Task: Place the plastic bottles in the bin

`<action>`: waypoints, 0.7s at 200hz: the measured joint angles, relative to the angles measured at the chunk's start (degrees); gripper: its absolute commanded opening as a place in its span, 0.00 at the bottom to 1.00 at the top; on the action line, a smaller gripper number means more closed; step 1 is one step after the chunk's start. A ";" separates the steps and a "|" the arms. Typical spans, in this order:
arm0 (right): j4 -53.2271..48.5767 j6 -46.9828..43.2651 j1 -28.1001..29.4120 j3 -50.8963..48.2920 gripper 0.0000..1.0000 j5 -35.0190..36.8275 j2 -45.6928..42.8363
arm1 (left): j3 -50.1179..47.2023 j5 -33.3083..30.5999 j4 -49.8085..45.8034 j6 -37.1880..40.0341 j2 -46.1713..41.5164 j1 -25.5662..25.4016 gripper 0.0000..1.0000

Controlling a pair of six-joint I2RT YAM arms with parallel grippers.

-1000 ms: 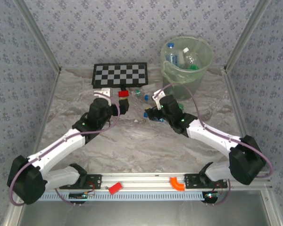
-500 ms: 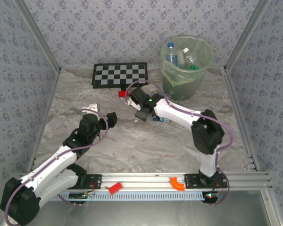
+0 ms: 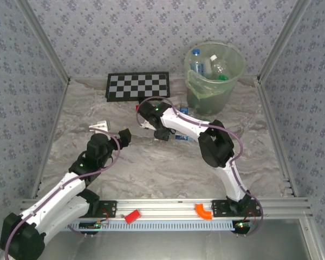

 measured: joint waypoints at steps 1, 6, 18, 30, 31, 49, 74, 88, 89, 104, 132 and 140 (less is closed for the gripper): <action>-0.04 -0.02 0.00 0.04 0.67 0.00 0.07 | -0.04 -0.09 0.00 -0.07 -0.09 0.00 1.00; -0.39 -0.13 0.00 0.24 0.67 -0.02 0.37 | -0.31 -0.46 -0.04 -0.17 -0.70 0.00 1.00; -0.92 -0.55 0.00 0.44 0.67 -0.02 1.07 | -1.07 -1.42 -0.15 -0.52 -2.29 0.13 1.00; -1.31 -0.92 -0.04 0.74 0.67 0.00 1.86 | -1.66 -2.16 -0.22 -0.70 -3.72 0.22 1.00; -1.33 -0.92 -0.04 0.76 0.67 0.00 1.90 | -1.73 -2.25 -0.22 -0.72 -3.89 0.24 1.00; -1.51 -1.33 -0.22 1.05 0.67 0.00 2.97 | -2.38 -3.19 -0.22 -0.79 -5.35 0.33 1.00; -1.49 -1.77 -0.57 1.05 0.67 0.00 3.67 | -2.49 -3.52 -0.20 -1.14 -5.53 0.33 1.00; -1.42 -2.08 -0.68 1.07 0.66 0.04 3.82 | -2.49 -3.50 -0.20 -1.16 -5.46 0.33 1.00; -1.42 -2.16 -0.70 1.11 0.65 0.04 3.87 | -2.49 -3.50 -0.20 -1.16 -5.46 0.33 1.00; -1.16 -2.43 -0.79 1.42 0.65 0.11 4.37 | -2.49 -3.50 -0.20 -1.16 -5.35 0.33 1.00; -0.28 -3.06 -0.81 1.60 0.65 0.26 5.57 | -2.49 -3.48 -0.22 -1.16 -5.05 0.33 1.00; -0.02 -3.28 -0.81 1.60 0.63 0.33 5.95 | -2.49 -3.48 -0.22 -1.18 -5.05 0.33 1.00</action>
